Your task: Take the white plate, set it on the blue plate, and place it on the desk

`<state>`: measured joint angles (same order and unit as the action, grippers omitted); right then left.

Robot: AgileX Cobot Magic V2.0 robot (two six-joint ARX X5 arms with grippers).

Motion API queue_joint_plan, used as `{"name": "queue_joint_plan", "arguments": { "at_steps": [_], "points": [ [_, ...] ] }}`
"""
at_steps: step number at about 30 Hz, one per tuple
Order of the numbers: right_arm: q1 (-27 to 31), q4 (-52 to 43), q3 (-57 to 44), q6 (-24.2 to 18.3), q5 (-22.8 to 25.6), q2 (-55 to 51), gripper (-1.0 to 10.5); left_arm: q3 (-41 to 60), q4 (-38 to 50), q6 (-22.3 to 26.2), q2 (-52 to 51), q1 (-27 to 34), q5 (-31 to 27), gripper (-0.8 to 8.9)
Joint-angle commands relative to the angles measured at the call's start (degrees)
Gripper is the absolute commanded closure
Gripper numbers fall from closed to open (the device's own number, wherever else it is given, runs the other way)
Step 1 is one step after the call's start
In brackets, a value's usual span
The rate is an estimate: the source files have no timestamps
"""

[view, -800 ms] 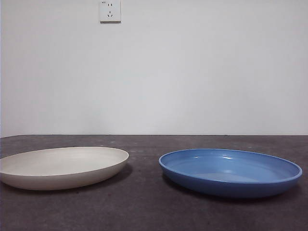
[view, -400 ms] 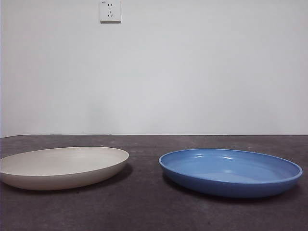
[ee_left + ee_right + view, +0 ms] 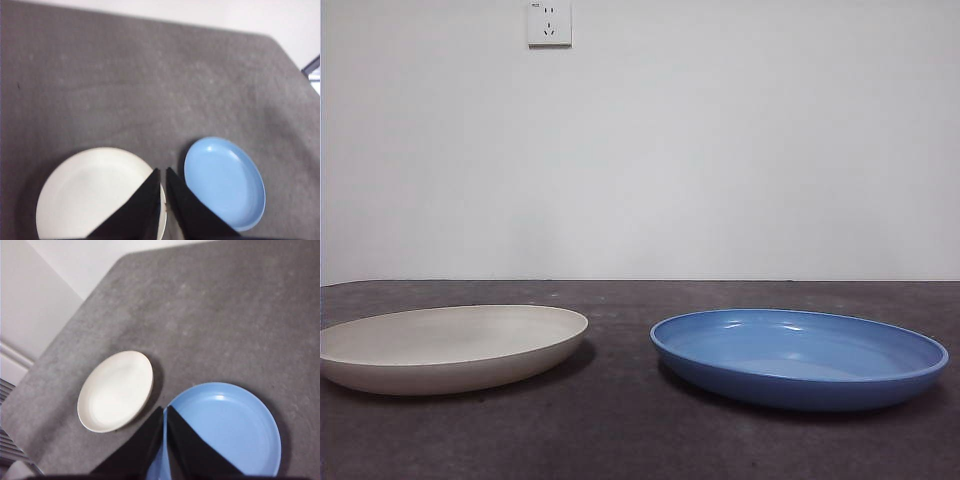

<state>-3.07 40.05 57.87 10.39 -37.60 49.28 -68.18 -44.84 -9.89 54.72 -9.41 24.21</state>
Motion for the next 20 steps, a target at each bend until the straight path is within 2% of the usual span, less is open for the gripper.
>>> {"name": "queue_joint_plan", "arguments": {
  "at_steps": [1, 2, 4, 6, 7, 9, 14, 20],
  "points": [
    [-0.2, 0.3, 1.0, -2.3, 0.1, 0.4, 9.3, -1.2, -0.7, 2.4, 0.7, -0.7, 0.3, 6.96],
    [-0.2, 0.3, 1.0, -2.3, 0.1, 0.4, 9.0, -1.2, -1.1, 2.5, 0.7, -0.8, 0.3, 6.32],
    [-0.2, 0.3, 1.0, -2.3, 0.1, 0.4, 7.4, -1.2, -1.6, 3.1, 0.7, -1.1, 0.3, 4.45],
    [-0.2, 0.3, 1.0, -2.3, 0.2, 0.4, 5.1, -1.2, -2.0, 3.2, 0.7, -1.3, 0.3, 2.71],
    [-0.2, 0.3, 1.0, -2.3, 0.2, 0.4, 3.8, -1.2, -1.9, 3.2, 0.7, -1.3, 0.3, 2.09],
    [-0.2, 0.3, 1.0, -2.3, 0.2, 0.4, 2.4, -1.2, -1.9, 3.2, 0.7, -1.3, 0.3, 1.07],
    [-0.2, 0.2, 1.0, -2.3, 0.1, 0.4, 2.3, -1.2, -2.2, 3.0, 0.7, -1.3, 0.3, 0.98],
    [-0.2, 0.7, 1.0, -2.1, 0.0, 0.4, 2.3, -1.2, -7.1, 1.3, 2.6, -0.5, 0.3, 0.99]
  ]
}}
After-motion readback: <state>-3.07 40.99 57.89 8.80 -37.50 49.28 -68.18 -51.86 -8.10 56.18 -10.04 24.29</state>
